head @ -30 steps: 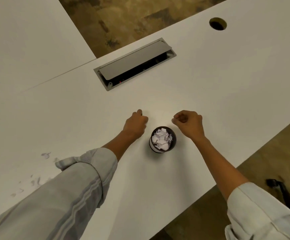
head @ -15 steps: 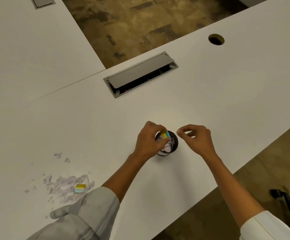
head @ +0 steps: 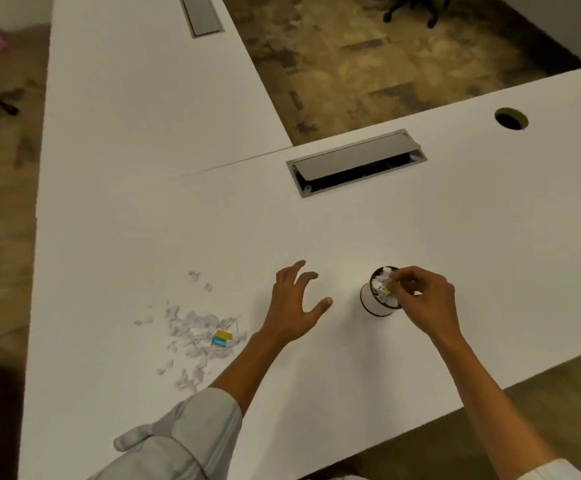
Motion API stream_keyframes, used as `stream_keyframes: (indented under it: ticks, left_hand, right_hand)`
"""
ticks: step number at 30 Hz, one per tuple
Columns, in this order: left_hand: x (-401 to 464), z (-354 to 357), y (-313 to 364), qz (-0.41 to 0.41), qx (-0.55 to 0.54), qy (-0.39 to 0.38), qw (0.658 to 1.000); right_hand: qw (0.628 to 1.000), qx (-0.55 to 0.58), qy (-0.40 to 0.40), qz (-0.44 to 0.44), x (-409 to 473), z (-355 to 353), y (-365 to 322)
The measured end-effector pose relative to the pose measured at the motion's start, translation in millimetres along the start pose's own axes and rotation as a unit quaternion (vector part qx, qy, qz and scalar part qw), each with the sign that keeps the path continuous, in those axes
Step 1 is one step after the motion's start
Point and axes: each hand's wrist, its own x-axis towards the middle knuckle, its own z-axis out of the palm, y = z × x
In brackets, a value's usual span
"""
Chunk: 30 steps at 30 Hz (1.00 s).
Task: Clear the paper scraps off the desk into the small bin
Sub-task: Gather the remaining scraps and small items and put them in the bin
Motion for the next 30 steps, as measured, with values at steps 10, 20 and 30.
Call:
stream_keyframes:
  ticks: [10,20,30]
  left_hand:
    - [-145.9,-98.7,-108.7,-0.229,0.081,0.030,0.970]
    - [-210.0,-113.0,-156.5,-0.476,0.071,-0.017,0.876]
    - [-194.2,-101.5,-146.7,-0.413,-0.057,0.054,0.907]
  right_hand:
    - [0.947,-0.091,-0.308,0.018,-73.7,173.3,-16.1]
    - [0.933,-0.185,-0.307,-0.033,-94.5,276.1,-39.3]
    - [0.968,-0.132,-0.213,0.031,-115.7,260.7,-30.3]
